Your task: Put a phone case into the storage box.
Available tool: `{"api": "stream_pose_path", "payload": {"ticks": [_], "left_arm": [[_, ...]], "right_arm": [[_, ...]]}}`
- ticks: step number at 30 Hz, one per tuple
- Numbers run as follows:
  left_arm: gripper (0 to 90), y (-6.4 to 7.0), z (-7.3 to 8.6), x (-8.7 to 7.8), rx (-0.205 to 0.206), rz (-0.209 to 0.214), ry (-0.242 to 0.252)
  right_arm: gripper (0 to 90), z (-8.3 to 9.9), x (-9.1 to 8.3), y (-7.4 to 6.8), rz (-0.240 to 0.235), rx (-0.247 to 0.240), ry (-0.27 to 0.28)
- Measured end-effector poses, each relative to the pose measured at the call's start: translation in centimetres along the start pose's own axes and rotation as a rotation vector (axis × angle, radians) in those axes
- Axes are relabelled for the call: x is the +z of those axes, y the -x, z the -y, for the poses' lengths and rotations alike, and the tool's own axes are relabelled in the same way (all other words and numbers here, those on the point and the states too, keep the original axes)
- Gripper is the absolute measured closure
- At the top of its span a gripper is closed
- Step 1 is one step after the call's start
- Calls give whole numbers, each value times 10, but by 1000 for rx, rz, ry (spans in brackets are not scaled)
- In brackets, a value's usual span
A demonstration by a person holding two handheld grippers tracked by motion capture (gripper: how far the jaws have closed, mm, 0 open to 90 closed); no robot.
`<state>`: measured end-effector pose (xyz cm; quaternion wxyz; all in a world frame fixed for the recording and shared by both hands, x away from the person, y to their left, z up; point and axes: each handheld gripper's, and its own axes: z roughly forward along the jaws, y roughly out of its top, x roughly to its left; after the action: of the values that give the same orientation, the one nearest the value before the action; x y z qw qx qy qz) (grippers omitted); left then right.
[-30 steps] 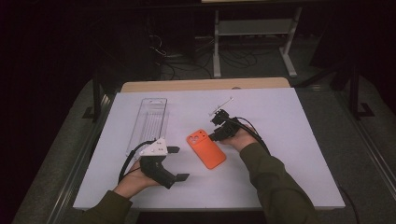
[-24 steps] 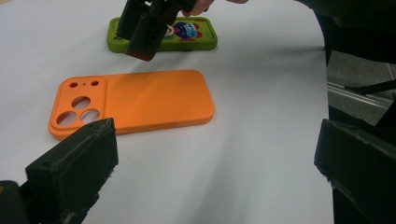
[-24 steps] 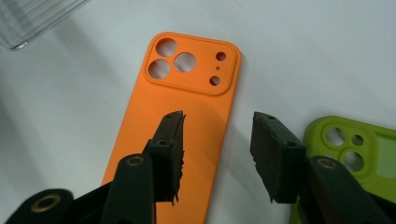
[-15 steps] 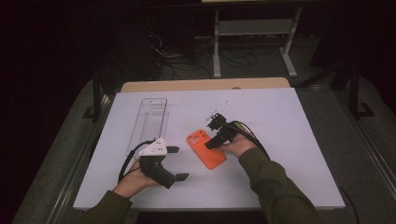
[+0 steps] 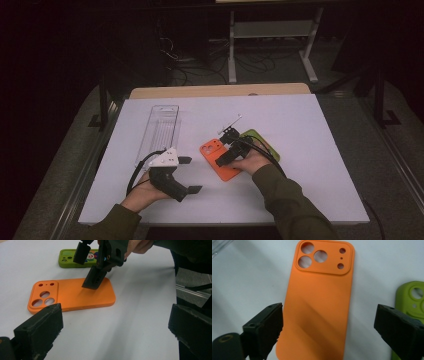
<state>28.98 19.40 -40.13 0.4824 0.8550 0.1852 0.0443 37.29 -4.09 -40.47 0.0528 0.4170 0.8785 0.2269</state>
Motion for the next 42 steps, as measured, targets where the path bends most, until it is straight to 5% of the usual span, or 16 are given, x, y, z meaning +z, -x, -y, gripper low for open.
{"api": "stream_pose_path", "payload": {"ticks": [13,24,27,32,42], "left_arm": [[0,0,1,1,-3,0,8],[0,0,2,0,-3,-4,2],[0,-1,2,-1,4,-6,-3],[0,-1,3,-1,6,-8,-13],[0,0,3,-1,-3,-7,-11]], "right_arm": [[60,4,12,-8,3,15,-10],[50,10,6,-6,-17,-14,30],[25,20,-3,0,-66,-26,89],[10,34,-13,7,-64,-57,143],[0,81,-44,25,-76,-53,379]]}}
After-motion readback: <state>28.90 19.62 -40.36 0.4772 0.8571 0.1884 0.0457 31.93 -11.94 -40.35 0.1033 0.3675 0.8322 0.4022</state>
